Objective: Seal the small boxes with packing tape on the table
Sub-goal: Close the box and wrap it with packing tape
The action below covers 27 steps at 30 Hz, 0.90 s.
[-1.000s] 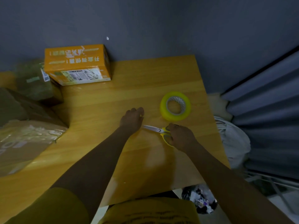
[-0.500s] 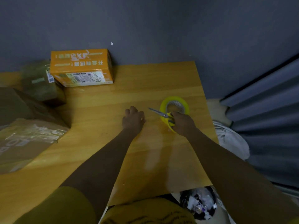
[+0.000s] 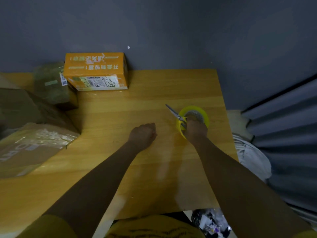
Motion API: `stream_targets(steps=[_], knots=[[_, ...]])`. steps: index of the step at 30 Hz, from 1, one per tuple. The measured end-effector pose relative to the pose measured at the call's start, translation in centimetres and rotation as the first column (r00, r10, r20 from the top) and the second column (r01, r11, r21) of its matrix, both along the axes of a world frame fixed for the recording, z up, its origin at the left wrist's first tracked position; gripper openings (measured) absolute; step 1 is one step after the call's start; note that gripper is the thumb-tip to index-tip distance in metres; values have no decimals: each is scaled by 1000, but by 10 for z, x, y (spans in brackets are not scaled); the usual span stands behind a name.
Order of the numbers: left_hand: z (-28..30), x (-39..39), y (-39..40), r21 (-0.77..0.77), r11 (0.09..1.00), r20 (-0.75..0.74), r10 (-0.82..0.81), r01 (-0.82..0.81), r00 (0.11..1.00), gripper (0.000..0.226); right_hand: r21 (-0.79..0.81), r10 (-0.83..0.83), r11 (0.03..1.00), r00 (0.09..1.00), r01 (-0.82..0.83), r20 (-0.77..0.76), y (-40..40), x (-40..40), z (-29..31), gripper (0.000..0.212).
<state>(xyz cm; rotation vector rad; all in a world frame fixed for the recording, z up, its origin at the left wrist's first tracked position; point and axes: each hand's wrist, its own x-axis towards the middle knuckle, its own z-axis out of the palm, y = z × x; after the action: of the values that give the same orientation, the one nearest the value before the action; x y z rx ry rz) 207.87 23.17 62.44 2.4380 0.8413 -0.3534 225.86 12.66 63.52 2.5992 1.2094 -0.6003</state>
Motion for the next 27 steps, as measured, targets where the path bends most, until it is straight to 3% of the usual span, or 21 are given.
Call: stream_targets(steps=[4,8,10,13,16,23,27], knots=[[-6,1,14,-74,991,34,118,-115,992,16,58,46,997,998,-47,31,-2,11,26,42],[-10,4,19,-72,984,30,168,-166,985,17,-142,352,935,906,-326,234,4,24,58,43],[-9,6,19,-52,984,14,172,-171,985,18,-389,501,839,819,-380,279,15,25,66,44],[-8,7,19,20,990,6,143,-143,990,18,-683,694,616,681,-392,234,33,15,70,35],[-5,7,18,68,991,0,118,-118,993,18,-782,788,481,587,-396,187,51,0,66,26],[-5,3,14,76,992,-8,100,-99,995,21,-899,916,234,393,-371,77,80,-8,38,43],[-7,1,14,66,993,12,96,-97,995,20,-831,838,344,542,-437,62,84,-17,30,18]])
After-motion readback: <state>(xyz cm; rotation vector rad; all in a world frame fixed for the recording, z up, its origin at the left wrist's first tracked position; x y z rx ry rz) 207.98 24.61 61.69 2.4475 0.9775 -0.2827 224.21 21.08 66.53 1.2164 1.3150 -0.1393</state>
